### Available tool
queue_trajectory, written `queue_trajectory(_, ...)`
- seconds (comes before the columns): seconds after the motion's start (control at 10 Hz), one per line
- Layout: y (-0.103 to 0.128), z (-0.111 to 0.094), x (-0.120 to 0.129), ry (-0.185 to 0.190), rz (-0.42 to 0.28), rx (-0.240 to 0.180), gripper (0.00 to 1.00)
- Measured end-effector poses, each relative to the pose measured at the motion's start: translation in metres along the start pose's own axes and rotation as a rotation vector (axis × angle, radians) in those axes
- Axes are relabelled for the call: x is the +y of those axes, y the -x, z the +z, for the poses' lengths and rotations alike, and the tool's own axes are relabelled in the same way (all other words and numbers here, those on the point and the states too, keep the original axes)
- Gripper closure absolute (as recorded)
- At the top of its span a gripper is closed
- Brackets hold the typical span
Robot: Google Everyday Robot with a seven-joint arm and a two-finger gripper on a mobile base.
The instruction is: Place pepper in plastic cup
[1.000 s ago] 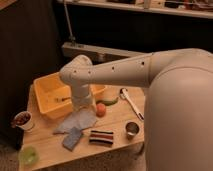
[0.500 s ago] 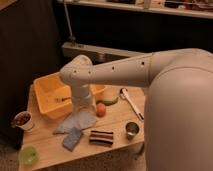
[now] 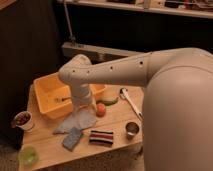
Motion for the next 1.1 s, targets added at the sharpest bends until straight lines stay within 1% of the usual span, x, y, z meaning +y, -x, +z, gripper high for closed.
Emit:
queue_trajectory(0.1, 0.007, -0.007, -0.012, -0.007, 0.006, -0.017, 0.35)
queue_trajectory(0.3, 0.030, -0.024, -0.043, 0.001, 0.014, -0.057, 0.35)
queue_trajectory(0.4, 0.046, -0.032, -0.067, 0.008, 0.023, -0.079, 0.35)
queue_trajectory(0.5, 0.056, -0.038, -0.084, 0.013, 0.031, -0.090, 0.35)
queue_trajectory(0.8, 0.057, -0.040, -0.080, 0.024, 0.025, -0.094, 0.35)
queue_trajectory(0.9, 0.057, -0.038, -0.082, 0.019, 0.026, -0.092, 0.35)
queue_trajectory(1.0, 0.057, -0.038, -0.083, 0.003, 0.023, -0.099, 0.35)
queue_trajectory(1.1, 0.057, -0.033, -0.084, -0.027, -0.001, -0.105, 0.35)
